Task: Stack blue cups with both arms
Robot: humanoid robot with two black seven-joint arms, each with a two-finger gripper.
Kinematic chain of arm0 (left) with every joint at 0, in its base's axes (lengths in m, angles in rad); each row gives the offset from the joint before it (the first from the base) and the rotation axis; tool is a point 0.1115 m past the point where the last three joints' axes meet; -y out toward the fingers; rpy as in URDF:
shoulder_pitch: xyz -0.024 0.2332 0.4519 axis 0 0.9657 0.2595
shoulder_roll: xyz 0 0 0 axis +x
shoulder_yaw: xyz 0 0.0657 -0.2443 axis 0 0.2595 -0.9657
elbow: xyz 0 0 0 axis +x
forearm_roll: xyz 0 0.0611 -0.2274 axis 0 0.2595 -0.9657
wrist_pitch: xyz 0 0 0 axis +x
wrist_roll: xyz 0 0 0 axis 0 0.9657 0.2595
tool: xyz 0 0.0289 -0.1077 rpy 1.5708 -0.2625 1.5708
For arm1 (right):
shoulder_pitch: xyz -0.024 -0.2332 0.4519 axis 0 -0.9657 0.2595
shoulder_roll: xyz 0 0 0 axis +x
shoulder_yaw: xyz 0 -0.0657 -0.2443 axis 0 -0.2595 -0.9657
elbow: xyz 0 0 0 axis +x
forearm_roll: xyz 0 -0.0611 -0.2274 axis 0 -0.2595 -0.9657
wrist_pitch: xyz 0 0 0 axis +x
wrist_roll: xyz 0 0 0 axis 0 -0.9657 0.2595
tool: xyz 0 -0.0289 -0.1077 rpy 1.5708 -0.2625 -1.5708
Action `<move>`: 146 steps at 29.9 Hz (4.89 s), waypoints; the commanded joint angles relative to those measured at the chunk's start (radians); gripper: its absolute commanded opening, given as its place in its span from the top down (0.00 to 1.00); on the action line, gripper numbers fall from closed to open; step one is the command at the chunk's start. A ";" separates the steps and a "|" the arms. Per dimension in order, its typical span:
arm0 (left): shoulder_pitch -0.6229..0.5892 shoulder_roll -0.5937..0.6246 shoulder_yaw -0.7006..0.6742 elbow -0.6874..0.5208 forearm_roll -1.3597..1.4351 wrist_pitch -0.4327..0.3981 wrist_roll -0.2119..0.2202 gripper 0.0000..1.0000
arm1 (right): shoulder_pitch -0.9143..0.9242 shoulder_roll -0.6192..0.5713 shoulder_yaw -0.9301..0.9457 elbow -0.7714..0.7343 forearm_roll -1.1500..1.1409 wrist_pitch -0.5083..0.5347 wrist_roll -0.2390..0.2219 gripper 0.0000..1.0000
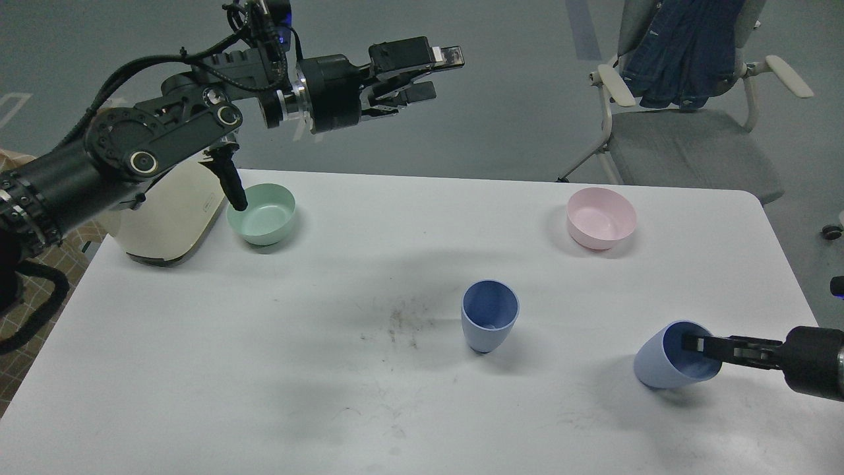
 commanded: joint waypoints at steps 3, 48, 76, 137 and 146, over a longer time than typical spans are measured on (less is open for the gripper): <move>0.000 0.003 0.000 0.000 -0.001 0.000 0.000 0.04 | 0.018 -0.019 0.004 0.006 0.001 0.001 0.002 1.00; -0.005 -0.001 0.003 0.000 0.002 0.000 0.002 0.04 | 1.249 0.466 -0.775 0.094 -0.054 0.108 0.058 1.00; -0.002 0.011 0.000 0.000 0.000 0.000 0.002 0.04 | 1.183 0.576 -0.830 -0.001 -0.082 0.108 0.058 1.00; 0.258 -0.170 -0.110 0.348 -0.572 0.000 0.034 0.02 | 0.312 0.634 0.260 -0.544 0.940 -0.003 0.058 0.01; 0.344 -0.198 -0.236 0.374 -0.570 0.000 0.035 0.02 | 0.288 0.685 0.274 -0.555 0.940 -0.011 0.058 0.00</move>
